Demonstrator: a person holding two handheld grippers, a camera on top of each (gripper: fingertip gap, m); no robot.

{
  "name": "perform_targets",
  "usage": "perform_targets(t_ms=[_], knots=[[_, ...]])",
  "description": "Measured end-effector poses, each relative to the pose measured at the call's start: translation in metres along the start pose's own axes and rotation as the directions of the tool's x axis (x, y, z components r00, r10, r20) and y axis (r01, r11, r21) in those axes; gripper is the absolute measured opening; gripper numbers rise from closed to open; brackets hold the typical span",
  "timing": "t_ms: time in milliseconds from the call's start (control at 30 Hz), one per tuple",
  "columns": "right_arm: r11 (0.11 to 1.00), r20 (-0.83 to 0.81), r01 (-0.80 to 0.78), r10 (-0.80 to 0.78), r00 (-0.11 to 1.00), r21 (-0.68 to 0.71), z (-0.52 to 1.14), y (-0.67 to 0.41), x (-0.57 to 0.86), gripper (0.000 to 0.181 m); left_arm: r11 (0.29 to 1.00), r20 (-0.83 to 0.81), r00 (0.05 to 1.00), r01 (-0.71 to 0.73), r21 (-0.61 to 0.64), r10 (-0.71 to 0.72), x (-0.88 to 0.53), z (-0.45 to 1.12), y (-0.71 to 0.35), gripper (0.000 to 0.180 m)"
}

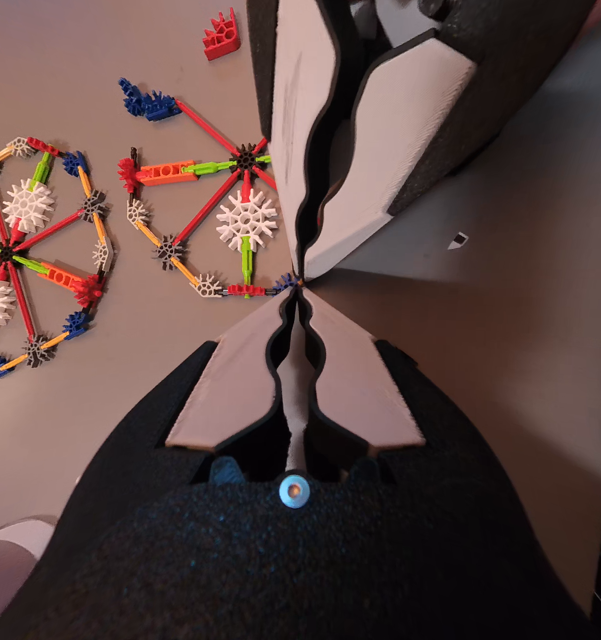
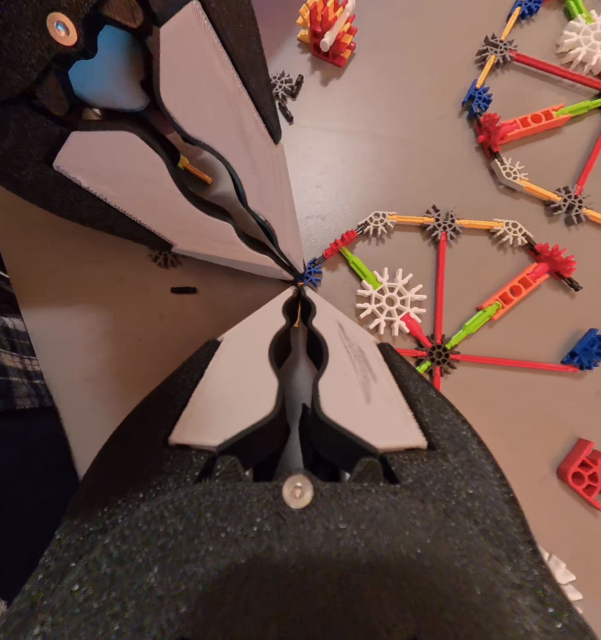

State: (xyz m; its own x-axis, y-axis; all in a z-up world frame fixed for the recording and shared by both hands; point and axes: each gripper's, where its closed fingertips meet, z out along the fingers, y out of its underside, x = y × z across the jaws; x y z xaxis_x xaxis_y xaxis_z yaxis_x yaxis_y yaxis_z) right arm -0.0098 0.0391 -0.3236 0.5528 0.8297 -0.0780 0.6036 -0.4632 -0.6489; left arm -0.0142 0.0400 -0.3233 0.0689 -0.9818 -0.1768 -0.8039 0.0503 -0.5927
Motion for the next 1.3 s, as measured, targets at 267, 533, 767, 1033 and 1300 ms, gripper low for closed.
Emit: perform_targets(t_ms=[267, 533, 767, 1033, 1300], knots=[[0.991, 0.126, 0.003, 0.014, 0.992, -0.132, 0.002, -0.001, -0.001, 0.000, 0.999, -0.020, 0.999, 0.028, 0.017, -0.028, -0.001, 0.000, 0.001, 0.000], [0.942, 0.078, 0.190, -0.175, 0.981, -0.276, 0.004, 0.000, 0.000, 0.000, 0.999, -0.011, 1.000, 0.008, 0.046, -0.007, -0.002, 0.000, 0.001, 0.000], [0.985, 0.094, 0.061, -0.046, 0.995, -0.160, -0.002, -0.007, 0.007, 0.000, 0.997, 0.015, 0.998, 0.055, 0.053, -0.056, -0.004, -0.002, 0.002, 0.000], [1.000, 0.057, -0.020, 0.021, 0.998, -0.005, -0.058, -0.015, 0.033, 0.000, 0.990, 0.043, 0.990, 0.133, 0.043, -0.135, -0.002, -0.032, 0.014, 0.000], [0.994, -0.011, -0.045, 0.046, 0.999, 0.104, -0.078, 0.015, 0.037, 0.000, 0.978, 0.088, 0.974, 0.208, 0.002, -0.207, 0.006, -0.036, 0.027, 0.002]])
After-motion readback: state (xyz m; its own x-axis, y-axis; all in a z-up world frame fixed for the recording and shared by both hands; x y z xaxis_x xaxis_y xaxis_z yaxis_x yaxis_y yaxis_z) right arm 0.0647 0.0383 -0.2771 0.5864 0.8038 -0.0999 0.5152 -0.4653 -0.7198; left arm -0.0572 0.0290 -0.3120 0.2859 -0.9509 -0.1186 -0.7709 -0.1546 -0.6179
